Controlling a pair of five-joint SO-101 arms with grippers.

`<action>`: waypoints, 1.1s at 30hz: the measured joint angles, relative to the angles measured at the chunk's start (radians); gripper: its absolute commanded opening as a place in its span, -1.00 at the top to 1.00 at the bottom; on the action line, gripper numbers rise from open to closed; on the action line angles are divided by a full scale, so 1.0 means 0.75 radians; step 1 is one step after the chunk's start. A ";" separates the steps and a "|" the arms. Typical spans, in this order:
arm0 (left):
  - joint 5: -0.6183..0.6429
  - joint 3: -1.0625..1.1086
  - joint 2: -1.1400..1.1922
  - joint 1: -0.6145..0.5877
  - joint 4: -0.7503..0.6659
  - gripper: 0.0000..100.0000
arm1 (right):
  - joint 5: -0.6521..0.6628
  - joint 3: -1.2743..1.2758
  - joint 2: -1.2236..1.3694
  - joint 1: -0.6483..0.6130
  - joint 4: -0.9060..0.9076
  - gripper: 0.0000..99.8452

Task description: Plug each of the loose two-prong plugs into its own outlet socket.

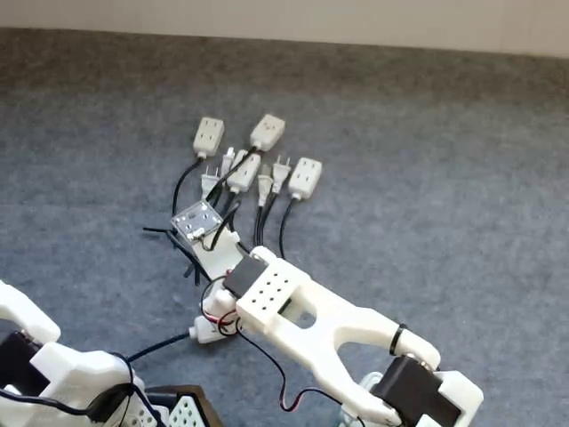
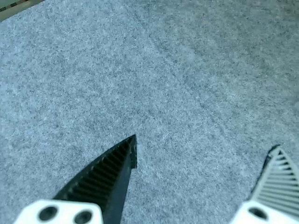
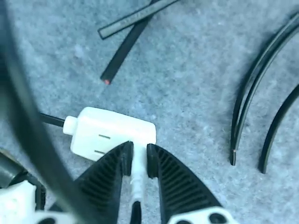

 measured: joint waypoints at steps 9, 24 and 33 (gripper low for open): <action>-0.084 0.000 0.000 0.012 0.057 0.18 | 0.059 -0.047 0.020 0.006 0.029 0.60; -0.243 0.000 0.004 0.231 0.272 0.18 | 0.299 -0.994 0.068 0.184 0.743 0.18; -0.675 -0.219 0.004 0.575 0.671 0.30 | 0.460 -1.543 -0.086 0.681 0.888 0.18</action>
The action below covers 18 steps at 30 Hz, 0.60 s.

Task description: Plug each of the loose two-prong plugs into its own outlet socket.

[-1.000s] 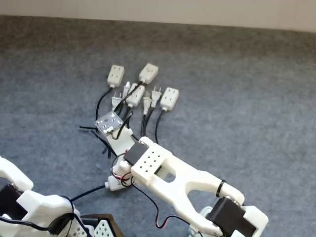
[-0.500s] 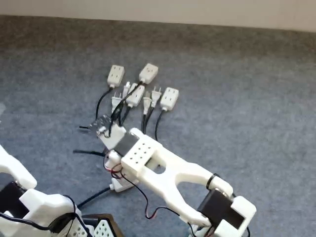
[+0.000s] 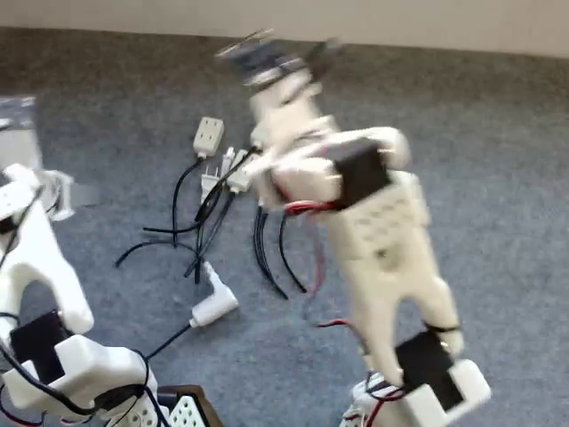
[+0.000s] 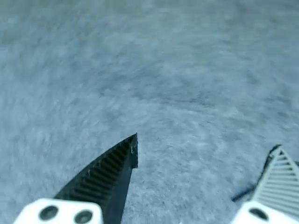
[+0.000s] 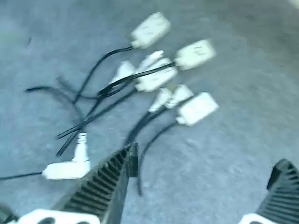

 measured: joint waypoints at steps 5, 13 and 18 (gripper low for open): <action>-0.145 -0.321 0.000 0.155 0.426 0.33 | 0.080 0.297 -0.188 0.280 -0.002 0.18; -0.311 -0.370 -0.002 0.661 0.949 0.38 | 0.178 1.479 -0.659 0.456 -0.532 0.18; -0.311 -0.256 -0.010 0.900 0.955 0.39 | 0.223 2.218 -0.933 0.471 -0.808 0.18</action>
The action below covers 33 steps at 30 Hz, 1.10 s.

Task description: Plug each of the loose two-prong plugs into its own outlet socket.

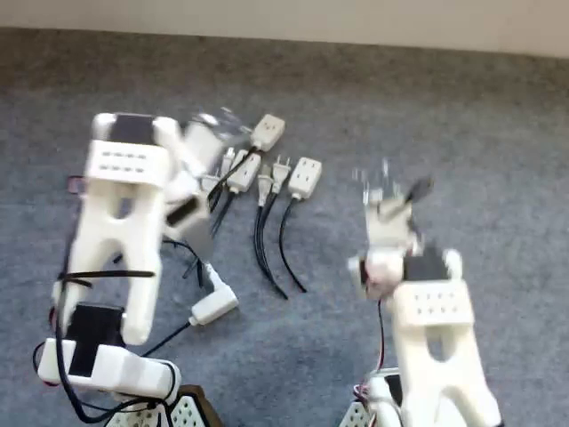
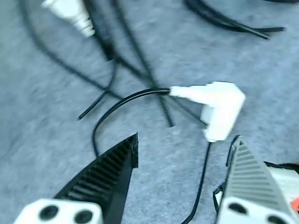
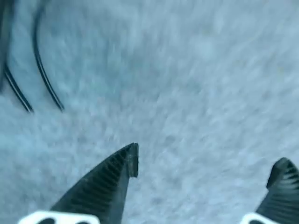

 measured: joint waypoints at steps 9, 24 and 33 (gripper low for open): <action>-0.014 0.530 -0.286 0.356 -0.141 0.39 | 0.002 0.309 -0.063 -0.006 -0.200 0.18; -0.110 0.966 -0.368 0.172 -0.520 0.39 | 0.002 0.383 -0.076 -0.006 -0.266 0.18; -0.117 1.082 -0.368 0.151 -0.626 0.40 | 0.002 0.385 -0.076 -0.006 -0.291 0.18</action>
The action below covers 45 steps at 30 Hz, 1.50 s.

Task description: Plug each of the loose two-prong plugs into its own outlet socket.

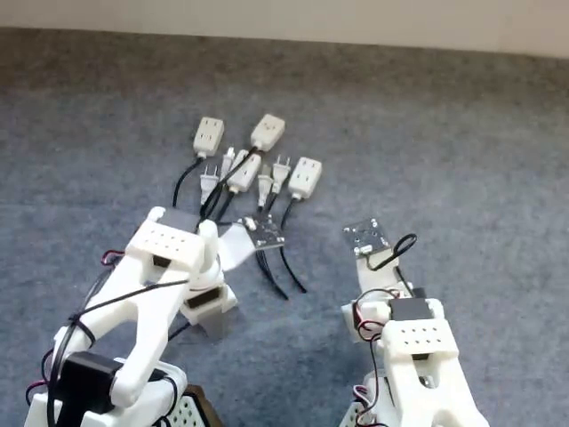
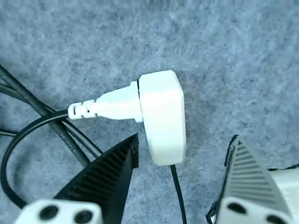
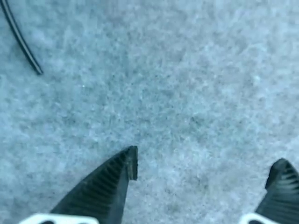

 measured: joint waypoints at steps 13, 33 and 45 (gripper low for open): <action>0.000 0.043 0.000 -0.012 -0.178 0.99 | 0.000 0.027 -0.002 0.000 -0.008 0.18; -0.086 -1.109 0.002 -0.503 0.389 0.99 | 0.000 0.037 -0.008 -0.043 -0.016 0.18; -0.100 -1.242 0.383 -1.039 -0.004 0.99 | 0.000 0.037 -0.008 -0.043 -0.016 0.18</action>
